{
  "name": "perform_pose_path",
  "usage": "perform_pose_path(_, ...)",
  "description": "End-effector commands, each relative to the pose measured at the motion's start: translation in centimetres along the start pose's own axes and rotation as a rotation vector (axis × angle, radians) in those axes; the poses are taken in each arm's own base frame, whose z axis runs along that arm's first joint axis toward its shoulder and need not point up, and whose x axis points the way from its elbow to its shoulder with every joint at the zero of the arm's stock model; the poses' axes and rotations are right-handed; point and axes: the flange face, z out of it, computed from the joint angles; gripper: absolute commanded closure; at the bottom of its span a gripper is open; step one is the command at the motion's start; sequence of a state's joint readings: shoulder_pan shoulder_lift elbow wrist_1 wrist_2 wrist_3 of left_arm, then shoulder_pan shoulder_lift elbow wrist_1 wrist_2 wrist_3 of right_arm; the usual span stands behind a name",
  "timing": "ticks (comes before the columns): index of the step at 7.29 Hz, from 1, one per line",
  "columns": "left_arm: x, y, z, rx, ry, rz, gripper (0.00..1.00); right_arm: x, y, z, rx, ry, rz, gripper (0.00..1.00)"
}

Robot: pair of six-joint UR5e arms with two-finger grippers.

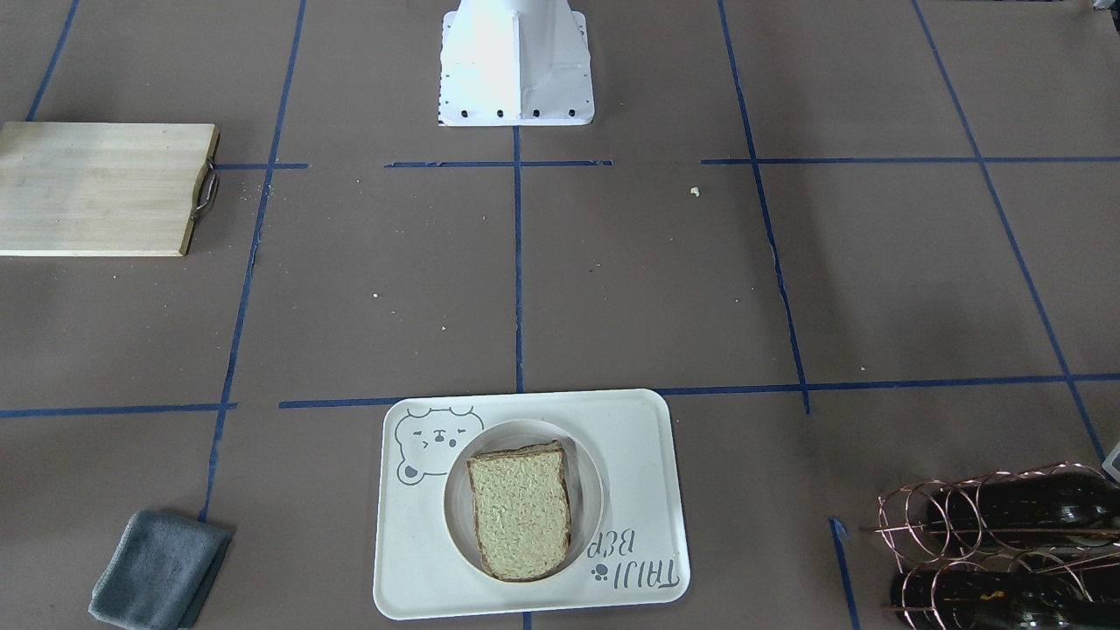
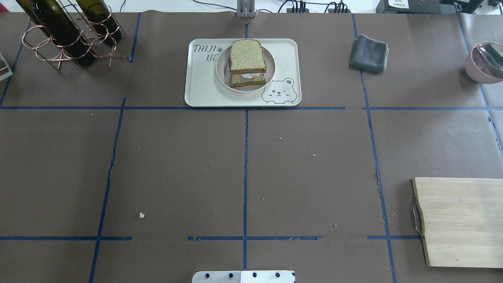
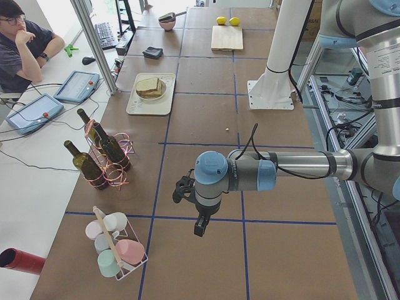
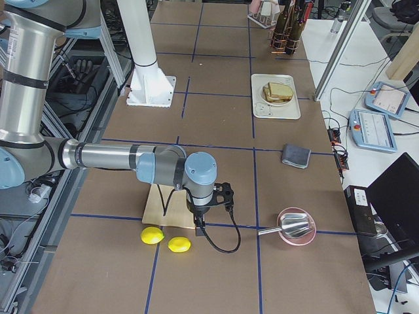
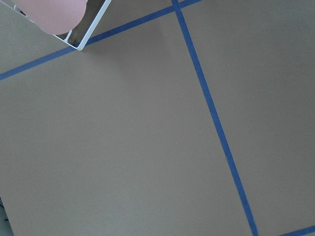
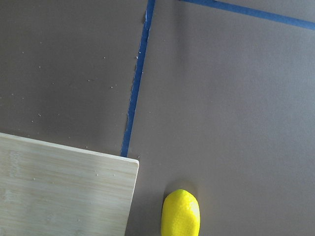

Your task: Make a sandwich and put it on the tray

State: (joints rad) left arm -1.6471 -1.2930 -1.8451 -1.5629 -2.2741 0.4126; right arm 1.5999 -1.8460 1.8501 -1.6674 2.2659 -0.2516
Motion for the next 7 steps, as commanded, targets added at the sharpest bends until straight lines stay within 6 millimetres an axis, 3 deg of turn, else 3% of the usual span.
perform_pose_path(1, 0.05, -0.36, -0.31, 0.009, -0.001, 0.005, 0.0, -0.05, -0.18, -0.11, 0.003, 0.001, -0.002, 0.0)
perform_pose_path(7, 0.11, -0.6, -0.38, 0.024, 0.002, 0.016, 0.0, -0.15, -0.36, -0.27, 0.006, 0.0, -0.005, 0.0)
